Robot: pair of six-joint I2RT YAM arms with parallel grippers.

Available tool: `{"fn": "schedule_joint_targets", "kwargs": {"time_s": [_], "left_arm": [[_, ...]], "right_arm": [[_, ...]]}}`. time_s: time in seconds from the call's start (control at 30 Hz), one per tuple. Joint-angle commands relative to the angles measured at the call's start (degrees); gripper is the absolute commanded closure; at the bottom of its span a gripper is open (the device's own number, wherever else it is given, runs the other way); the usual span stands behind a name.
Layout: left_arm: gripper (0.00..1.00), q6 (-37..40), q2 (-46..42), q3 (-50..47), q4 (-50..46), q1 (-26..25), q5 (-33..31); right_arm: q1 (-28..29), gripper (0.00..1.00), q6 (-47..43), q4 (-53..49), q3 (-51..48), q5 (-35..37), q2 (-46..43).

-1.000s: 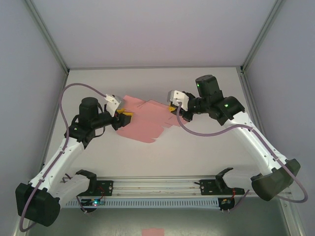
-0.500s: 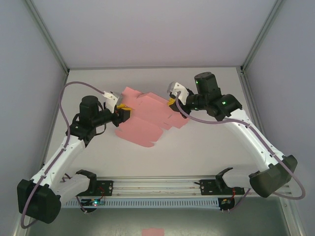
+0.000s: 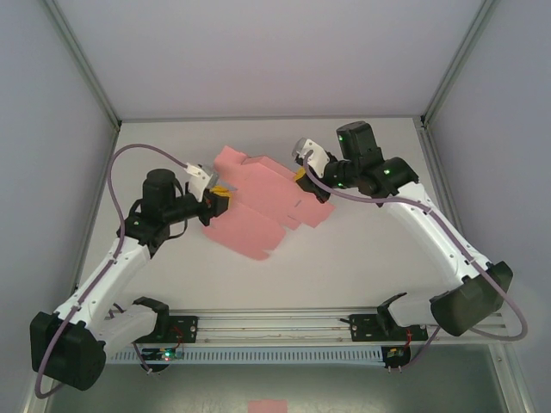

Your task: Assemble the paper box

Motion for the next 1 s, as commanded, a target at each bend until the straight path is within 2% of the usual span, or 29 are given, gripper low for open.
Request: {"fn": "schedule_joint_targets", "kwargs": {"time_s": [0.0, 0.07, 0.17, 0.27, 0.33, 0.37, 0.4, 0.47, 0.57, 0.67, 0.77, 0.83, 0.9, 0.97], "left_arm": [[0.82, 2.17, 1.75, 1.76, -4.05, -2.83, 1.77], [0.83, 2.33, 2.75, 3.11, -5.43, -4.25, -2.09], [0.89, 2.77, 4.48, 5.06, -6.75, -7.54, -9.25], [0.88, 1.26, 6.29, 6.31, -5.49, -10.72, -15.36], [0.88, -2.28, 7.89, 7.04, -3.12, -13.59, -25.06], [0.79, -4.17, 8.82, 7.22, -1.37, -15.04, -29.08], [0.85, -6.68, 10.1, 7.18, 0.6, -16.46, -33.98], [0.86, -8.65, 12.71, 7.39, 2.71, -18.78, -38.87], [0.93, -10.67, 17.43, 8.43, 5.02, -23.32, -49.14], [0.98, -13.06, 23.01, 12.38, 2.89, -26.19, -54.97], [1.0, -17.05, 28.37, 15.56, 2.32, -27.88, -57.81], [1.0, -20.99, 30.47, 15.8, 3.85, -28.0, -55.66], [0.94, -23.74, 31.25, 14.46, 6.92, -27.96, -52.99], [0.94, -24.69, 31.19, 12.67, 9.67, -27.91, -51.74]], "right_arm": [[0.57, 1.0, 3.17, 2.28, 3.29, -1.38, 0.78], [0.62, 1.0, 3.81, 1.82, 3.64, -0.37, 1.48], [1.15, 1.0, 3.06, 1.53, 3.02, -0.15, 1.96], [2.11, 1.0, 4.37, 2.59, 2.32, 2.63, 1.75], [4.14, 1.0, 5.84, 4.58, 0.83, 8.24, 1.06], [5.68, 1.0, 5.95, 6.05, -0.63, 11.26, 0.37], [7.82, 1.0, 5.51, 8.72, -3.25, 15.64, -0.78], [11.42, 1.0, 5.59, 14.94, -8.5, 22.92, -2.72], [13.81, 1.0, 7.42, 16.8, -10.38, 27.47, -2.63], [15.15, 1.0, 7.88, 18.54, -11.95, 31.3, -2.02], [16.54, 1.0, 9.49, 21.48, -13.88, 34.17, -1.0], [17.85, 1.0, 9.85, 22.48, -15.03, 37.29, -0.25], [19.02, 1.0, 8.54, 24.46, -17.14, 40.58, 0.11], [19.03, 1.0, 7.2, 24.86, -18.34, 42.23, 0.46]]}}
